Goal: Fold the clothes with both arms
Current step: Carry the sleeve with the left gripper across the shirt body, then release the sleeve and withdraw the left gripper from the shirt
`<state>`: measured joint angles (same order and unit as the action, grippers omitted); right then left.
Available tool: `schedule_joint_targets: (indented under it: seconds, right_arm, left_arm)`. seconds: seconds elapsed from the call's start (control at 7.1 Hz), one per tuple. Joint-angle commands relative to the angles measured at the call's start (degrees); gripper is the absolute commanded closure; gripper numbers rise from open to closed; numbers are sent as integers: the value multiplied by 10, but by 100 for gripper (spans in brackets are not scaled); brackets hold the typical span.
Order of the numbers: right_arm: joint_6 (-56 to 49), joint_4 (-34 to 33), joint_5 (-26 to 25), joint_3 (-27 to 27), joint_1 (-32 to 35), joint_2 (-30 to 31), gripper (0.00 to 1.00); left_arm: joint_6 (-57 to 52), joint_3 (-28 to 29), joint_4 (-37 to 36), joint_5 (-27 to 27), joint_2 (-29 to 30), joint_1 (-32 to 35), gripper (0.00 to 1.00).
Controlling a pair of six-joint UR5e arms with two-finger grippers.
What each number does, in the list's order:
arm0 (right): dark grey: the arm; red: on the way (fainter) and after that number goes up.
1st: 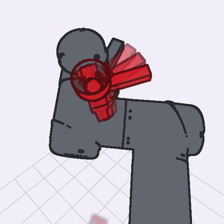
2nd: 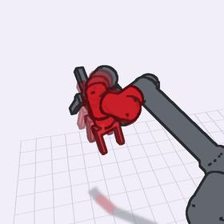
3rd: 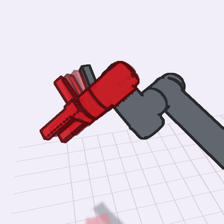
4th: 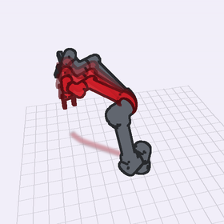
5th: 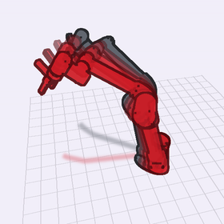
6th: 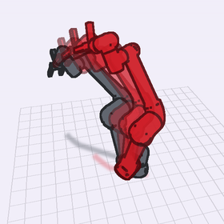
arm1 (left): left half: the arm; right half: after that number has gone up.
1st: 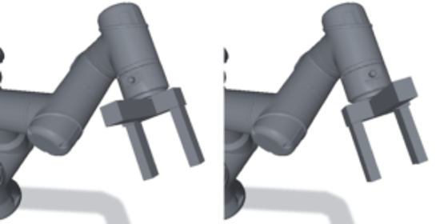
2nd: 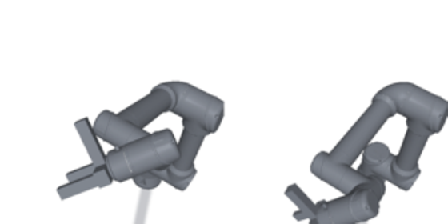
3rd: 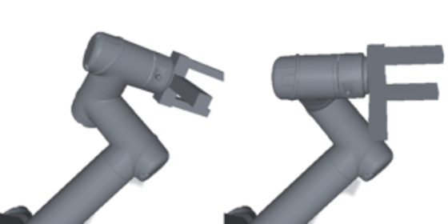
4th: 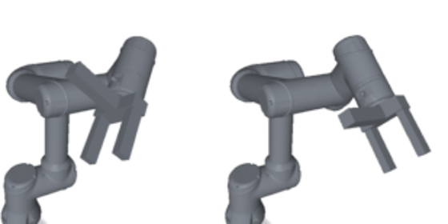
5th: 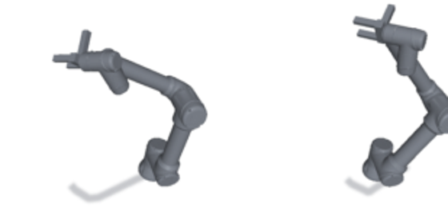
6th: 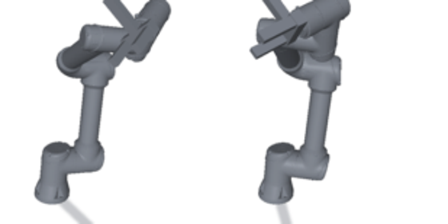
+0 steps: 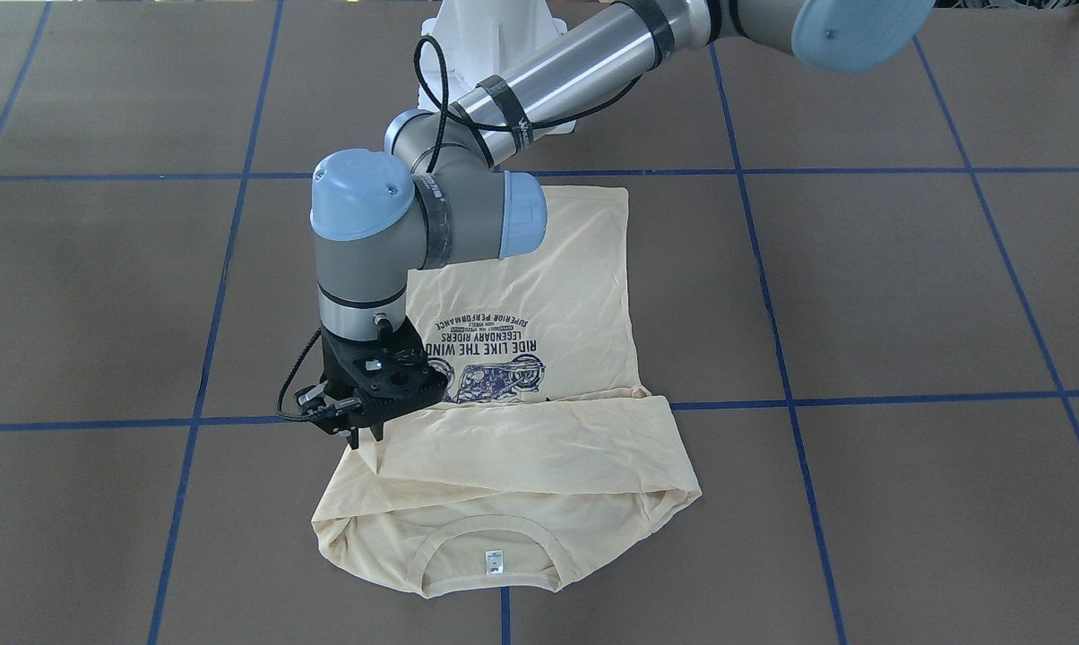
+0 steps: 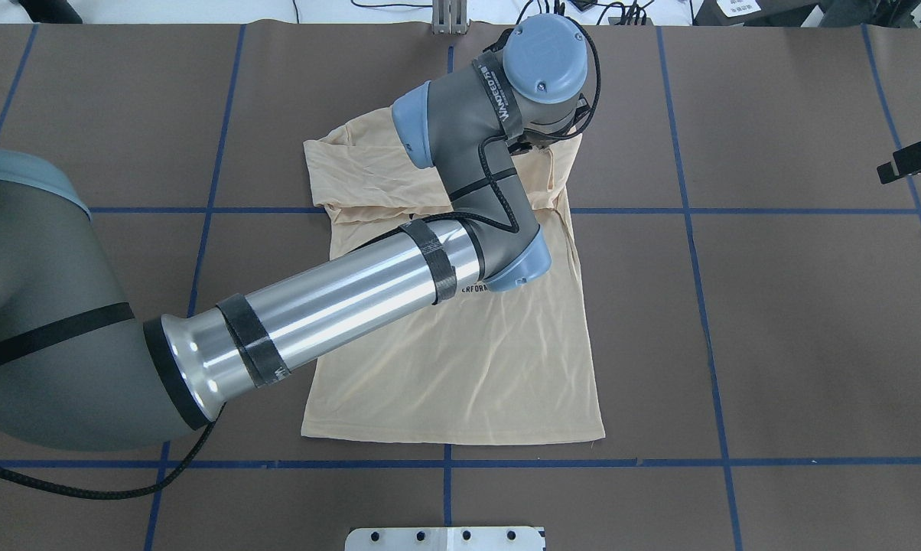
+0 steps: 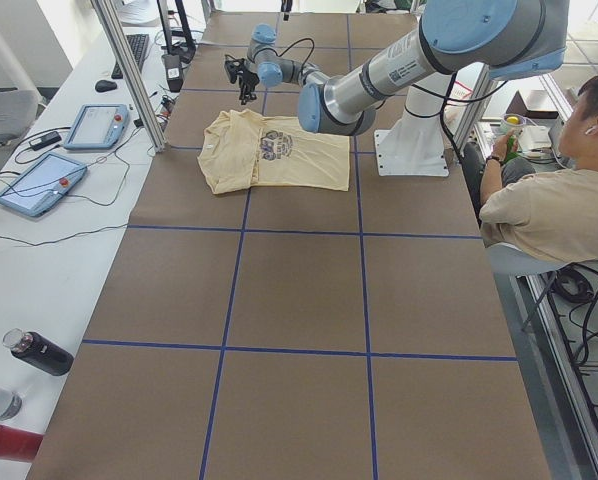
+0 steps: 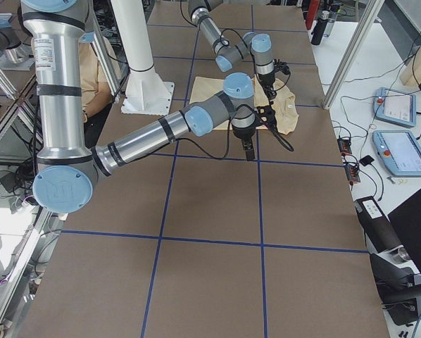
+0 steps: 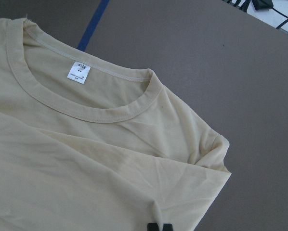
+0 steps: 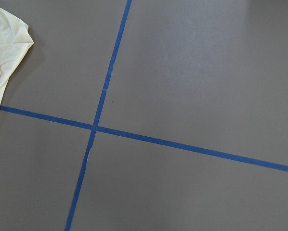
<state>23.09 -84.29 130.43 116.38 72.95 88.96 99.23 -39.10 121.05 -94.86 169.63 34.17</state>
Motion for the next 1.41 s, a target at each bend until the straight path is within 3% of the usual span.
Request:
schedule_joint_targets:
  seconds: [0.0, 0.28, 0.42, 0.7, 0.99, 1.13, 1.27]
  right_arm:
    - [1, 0, 0, 3, 0, 0, 0]
    - [34, 3, -1, 7, -3, -4, 0]
    - [83, 37, -1, 7, -22, -8, 0]
    - [191, 102, -22, 11, -81, -10, 0]
    - [295, 104, -94, 58, -170, -12, 0]
    - [351, 104, -137, 80, -220, -16, 0]
    - [397, 104, -193, 93, -280, -17, 0]
  left_arm:
    - [11, 3, 6, 11, 9, -2, 0]
    - [-61, -20, 4, -5, 7, -9, 0]
    - [-95, -63, -6, -69, -16, -10, 0]
    - [-146, -281, -95, -89, -150, -9, 0]
    - [-215, -564, -185, -89, -349, -10, 0]
    - [-250, -665, -189, -89, -443, -10, 0]
    - [-274, -729, -187, -88, -513, -12, 0]
